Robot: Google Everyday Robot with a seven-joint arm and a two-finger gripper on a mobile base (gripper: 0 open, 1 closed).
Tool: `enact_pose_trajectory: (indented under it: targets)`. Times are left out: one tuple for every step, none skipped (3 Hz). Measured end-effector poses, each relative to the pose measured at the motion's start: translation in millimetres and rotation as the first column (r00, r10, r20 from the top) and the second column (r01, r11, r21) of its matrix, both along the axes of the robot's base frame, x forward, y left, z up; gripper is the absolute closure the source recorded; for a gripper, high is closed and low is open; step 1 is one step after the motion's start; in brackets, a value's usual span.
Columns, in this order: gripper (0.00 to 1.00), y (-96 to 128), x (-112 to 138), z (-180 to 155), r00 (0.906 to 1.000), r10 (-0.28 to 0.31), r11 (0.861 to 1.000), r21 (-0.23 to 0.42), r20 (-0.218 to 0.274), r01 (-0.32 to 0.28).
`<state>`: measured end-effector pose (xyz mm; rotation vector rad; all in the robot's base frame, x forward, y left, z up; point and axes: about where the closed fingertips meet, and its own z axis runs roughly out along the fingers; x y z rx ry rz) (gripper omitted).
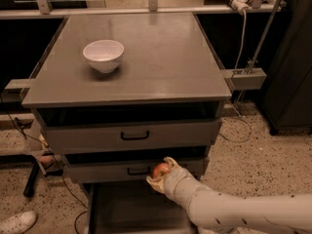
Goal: Pick apple from bottom drawer and place on counter
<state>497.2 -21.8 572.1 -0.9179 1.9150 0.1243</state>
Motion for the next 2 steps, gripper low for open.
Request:
enact_pose_trajectory:
  targets:
    - [1.0,-7,3,42,0.9996,-0.02,0.999,0.035,0.021,0.019]
    - [1.0,-14,6,113,0.997,0.0,1.0,-0.002,0.077,0.0]
